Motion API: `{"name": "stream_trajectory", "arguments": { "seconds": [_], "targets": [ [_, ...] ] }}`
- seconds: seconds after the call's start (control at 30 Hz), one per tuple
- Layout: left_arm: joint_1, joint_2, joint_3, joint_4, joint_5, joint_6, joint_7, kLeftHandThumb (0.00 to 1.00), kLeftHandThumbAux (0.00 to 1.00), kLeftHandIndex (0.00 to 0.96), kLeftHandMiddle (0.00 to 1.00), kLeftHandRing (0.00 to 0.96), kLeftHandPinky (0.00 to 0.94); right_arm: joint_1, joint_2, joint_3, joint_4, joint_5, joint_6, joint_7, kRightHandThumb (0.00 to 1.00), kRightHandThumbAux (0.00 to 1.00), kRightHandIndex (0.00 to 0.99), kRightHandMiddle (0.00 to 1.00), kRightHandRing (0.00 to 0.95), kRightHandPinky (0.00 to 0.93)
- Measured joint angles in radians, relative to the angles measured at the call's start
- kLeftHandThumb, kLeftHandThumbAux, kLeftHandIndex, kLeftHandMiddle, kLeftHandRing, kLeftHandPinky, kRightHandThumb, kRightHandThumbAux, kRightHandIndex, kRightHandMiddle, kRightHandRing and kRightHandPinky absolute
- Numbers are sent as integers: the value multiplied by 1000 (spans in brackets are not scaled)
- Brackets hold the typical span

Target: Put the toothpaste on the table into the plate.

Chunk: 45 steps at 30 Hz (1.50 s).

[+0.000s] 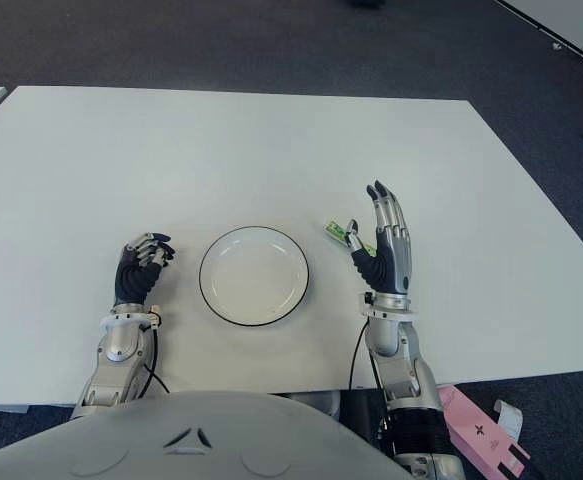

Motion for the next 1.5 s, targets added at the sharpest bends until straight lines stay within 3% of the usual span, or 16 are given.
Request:
{"name": "stream_trajectory", "arguments": {
  "seconds": [0.33, 0.57, 0.93, 1.2, 1.5],
  "targets": [
    [1, 0, 0, -3, 2, 0, 0, 702, 721, 429, 542, 533, 518, 18, -2, 5, -80, -20, 214, 153, 569, 176, 0, 0, 0, 0],
    [3, -1, 0, -9, 1, 0, 0, 704, 720, 429, 534, 528, 516, 5, -24, 25, -79, -63, 313, 211, 555, 132, 0, 0, 0, 0],
    [8, -4, -1, -12, 2, -9, 4, 703, 720, 429, 543, 539, 530, -122, -104, 122, 97, -143, 482, 323, 605, 118, 0, 0, 0, 0],
    [10, -4, -1, -14, 2, -10, 4, 702, 721, 429, 550, 546, 530, -133, -131, 182, 98, -175, 544, 386, 612, 114, 0, 0, 0, 0],
    [15, -5, -1, -14, 1, -10, 4, 703, 721, 430, 546, 539, 517, -174, -143, 205, 191, -150, 515, 360, 624, 102, 0, 0, 0, 0]
  ]
}}
